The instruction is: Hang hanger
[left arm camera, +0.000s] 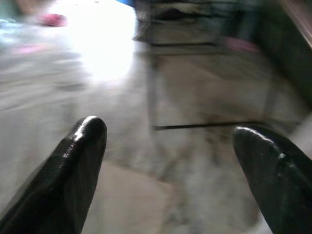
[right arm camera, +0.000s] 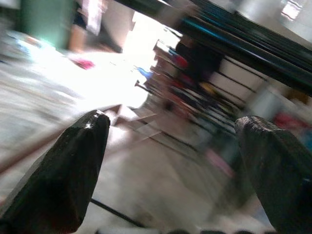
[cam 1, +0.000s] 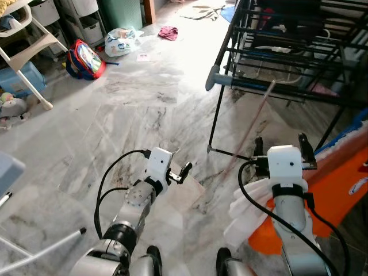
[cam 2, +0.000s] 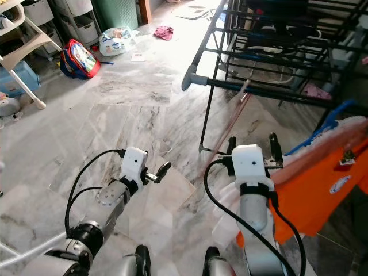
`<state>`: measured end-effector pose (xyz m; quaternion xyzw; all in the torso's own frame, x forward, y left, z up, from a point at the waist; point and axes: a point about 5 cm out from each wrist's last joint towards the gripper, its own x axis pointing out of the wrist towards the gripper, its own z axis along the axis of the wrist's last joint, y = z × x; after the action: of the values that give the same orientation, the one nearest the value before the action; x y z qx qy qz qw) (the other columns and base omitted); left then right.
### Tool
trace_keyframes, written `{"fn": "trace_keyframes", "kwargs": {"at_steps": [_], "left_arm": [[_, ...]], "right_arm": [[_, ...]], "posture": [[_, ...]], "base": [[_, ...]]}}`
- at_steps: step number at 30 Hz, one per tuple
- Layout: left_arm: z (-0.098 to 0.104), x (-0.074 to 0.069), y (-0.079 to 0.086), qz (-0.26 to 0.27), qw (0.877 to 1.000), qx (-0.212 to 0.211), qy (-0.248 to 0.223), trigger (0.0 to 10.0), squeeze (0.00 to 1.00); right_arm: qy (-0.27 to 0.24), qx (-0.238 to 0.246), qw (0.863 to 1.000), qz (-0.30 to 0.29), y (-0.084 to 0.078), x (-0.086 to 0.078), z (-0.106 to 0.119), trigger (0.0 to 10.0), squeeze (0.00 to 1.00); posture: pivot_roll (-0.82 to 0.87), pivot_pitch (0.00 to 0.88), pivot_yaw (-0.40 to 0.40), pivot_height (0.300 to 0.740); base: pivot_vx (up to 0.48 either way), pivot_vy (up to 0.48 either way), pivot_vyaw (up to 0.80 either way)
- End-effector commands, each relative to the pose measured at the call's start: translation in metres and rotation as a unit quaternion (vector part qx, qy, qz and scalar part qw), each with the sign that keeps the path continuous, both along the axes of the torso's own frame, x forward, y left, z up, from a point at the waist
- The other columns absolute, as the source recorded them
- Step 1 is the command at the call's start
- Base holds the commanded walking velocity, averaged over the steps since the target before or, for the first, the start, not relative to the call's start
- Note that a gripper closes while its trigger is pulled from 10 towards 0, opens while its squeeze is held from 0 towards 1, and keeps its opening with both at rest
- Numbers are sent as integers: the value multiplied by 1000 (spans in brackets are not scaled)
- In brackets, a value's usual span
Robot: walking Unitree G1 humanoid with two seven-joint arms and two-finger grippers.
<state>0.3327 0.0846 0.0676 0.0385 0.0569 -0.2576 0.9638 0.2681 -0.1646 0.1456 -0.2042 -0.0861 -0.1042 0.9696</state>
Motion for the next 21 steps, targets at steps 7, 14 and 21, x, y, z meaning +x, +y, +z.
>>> {"fn": "trace_keyframes", "kwargs": {"at_steps": [7,14,21], "left_arm": [[-13,-7,7,6,1000,9,25,10000,0],[-14,-7,9,8,1000,12,27,10000,0],[-17,-8,14,17,999,20,30,10000,0]], "right_arm": [[-1,-6,1000,15,6,-3,3,10000,918],[5,-3,1000,29,9,-3,1,10000,910],[52,57,995,61,13,1,-17,10000,259]], "posture": [[-108,178,66,740],[-102,185,63,740],[-80,192,67,740]], "base": [[-292,0,0],[-282,0,0],[-282,0,0]]}}
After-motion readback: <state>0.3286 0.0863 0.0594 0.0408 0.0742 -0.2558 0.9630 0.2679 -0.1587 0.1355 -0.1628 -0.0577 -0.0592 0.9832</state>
